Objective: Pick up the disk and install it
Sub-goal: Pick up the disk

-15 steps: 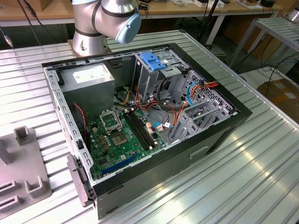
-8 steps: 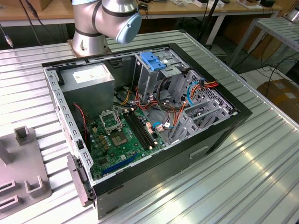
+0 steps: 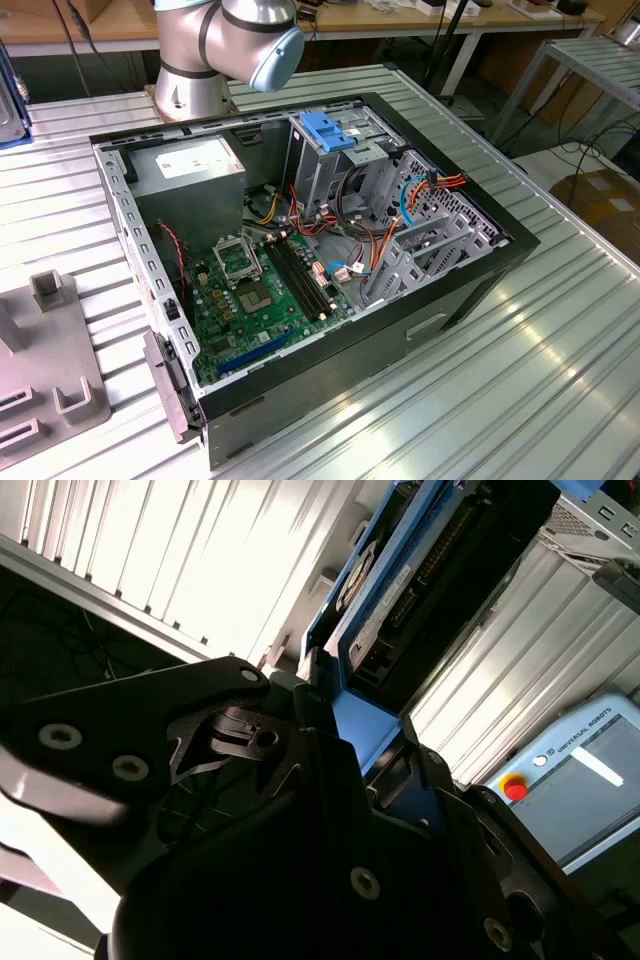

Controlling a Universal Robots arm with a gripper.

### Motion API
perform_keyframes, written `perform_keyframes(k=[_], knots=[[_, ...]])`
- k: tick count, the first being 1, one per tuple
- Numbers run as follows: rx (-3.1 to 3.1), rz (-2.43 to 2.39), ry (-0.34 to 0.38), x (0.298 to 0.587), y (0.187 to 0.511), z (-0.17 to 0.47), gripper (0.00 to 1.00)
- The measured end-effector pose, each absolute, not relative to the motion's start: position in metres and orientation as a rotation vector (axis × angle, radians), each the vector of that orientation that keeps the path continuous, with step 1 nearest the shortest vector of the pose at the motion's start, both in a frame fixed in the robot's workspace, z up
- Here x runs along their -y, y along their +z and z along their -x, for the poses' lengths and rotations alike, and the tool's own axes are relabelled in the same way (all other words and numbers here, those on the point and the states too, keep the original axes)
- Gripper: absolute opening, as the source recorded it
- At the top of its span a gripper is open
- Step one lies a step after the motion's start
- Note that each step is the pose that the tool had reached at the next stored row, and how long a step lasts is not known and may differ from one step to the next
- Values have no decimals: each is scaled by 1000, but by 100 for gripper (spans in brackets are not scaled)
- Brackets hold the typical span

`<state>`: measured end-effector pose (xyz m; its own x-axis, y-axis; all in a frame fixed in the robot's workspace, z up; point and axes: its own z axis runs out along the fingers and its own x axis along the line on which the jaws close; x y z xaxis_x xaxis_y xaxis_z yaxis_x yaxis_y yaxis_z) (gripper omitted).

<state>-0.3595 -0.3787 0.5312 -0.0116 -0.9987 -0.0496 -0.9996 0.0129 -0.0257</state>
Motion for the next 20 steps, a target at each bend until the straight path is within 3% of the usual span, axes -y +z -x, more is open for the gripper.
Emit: perform_keyframes(k=[20], knots=[[-2197, 2169, 26, 404, 530, 332, 37]])
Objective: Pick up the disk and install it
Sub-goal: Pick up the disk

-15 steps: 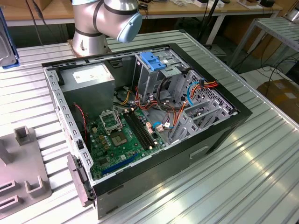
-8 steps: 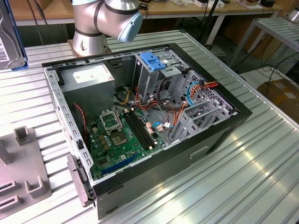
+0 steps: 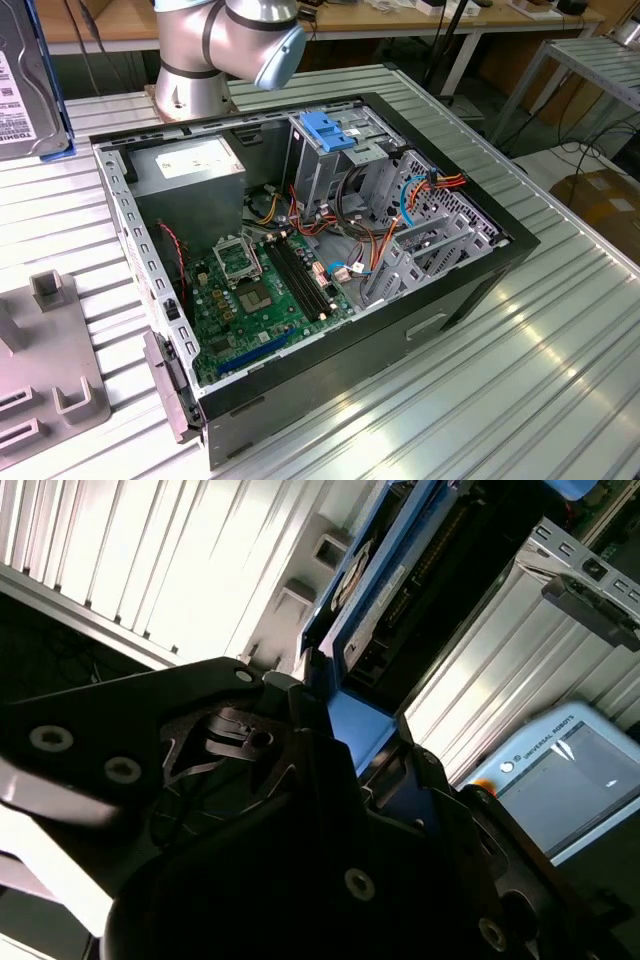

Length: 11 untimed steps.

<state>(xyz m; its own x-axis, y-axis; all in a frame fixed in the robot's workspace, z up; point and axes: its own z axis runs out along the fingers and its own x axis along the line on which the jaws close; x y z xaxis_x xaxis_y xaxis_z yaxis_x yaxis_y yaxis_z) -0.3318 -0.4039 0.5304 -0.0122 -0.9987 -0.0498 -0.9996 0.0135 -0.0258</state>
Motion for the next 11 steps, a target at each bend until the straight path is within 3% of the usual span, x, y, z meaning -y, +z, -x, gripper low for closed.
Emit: perform_keyframes(k=[11], knots=[[-2198, 2169, 26, 408, 530, 299, 37]])
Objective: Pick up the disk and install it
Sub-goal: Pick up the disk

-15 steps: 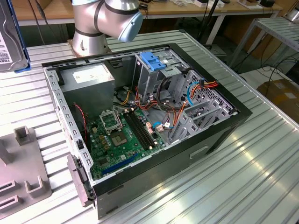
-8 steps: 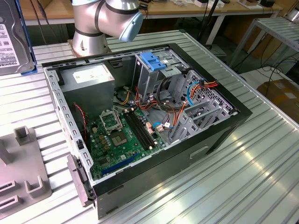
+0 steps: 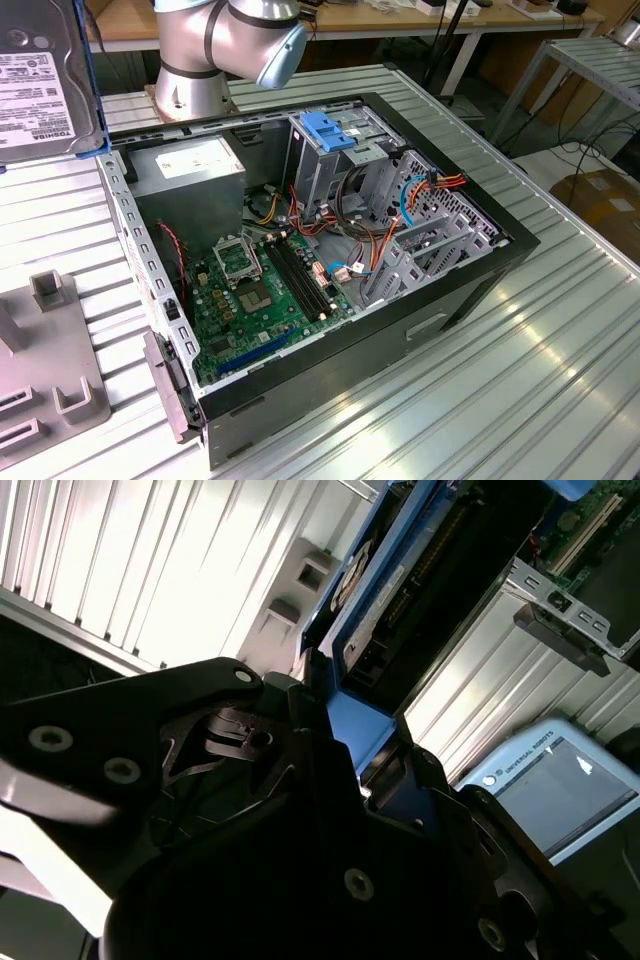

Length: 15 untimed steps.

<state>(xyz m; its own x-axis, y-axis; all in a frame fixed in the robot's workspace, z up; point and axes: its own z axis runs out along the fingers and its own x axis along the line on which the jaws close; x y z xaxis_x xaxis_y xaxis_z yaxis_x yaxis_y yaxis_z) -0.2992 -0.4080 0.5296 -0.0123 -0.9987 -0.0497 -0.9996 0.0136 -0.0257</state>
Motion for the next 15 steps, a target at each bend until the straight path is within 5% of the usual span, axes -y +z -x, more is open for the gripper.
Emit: perform_keyframes(k=[15], knots=[[-2198, 2169, 26, 409, 529, 247, 37]])
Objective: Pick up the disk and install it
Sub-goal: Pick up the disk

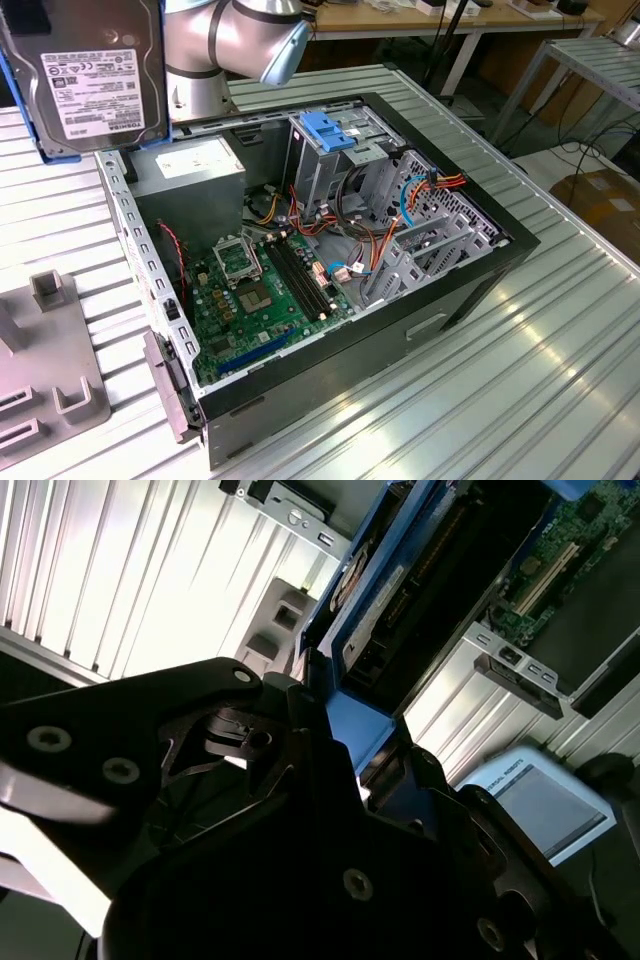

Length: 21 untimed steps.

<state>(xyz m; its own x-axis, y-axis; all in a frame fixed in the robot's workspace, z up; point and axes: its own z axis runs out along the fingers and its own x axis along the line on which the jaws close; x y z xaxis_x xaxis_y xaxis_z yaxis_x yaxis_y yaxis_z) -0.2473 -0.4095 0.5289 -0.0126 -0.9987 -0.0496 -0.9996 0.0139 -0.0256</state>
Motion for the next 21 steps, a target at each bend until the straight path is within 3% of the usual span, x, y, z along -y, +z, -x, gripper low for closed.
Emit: perform_keyframes(k=[21], knots=[[-2198, 2169, 26, 423, 527, 193, 37]])
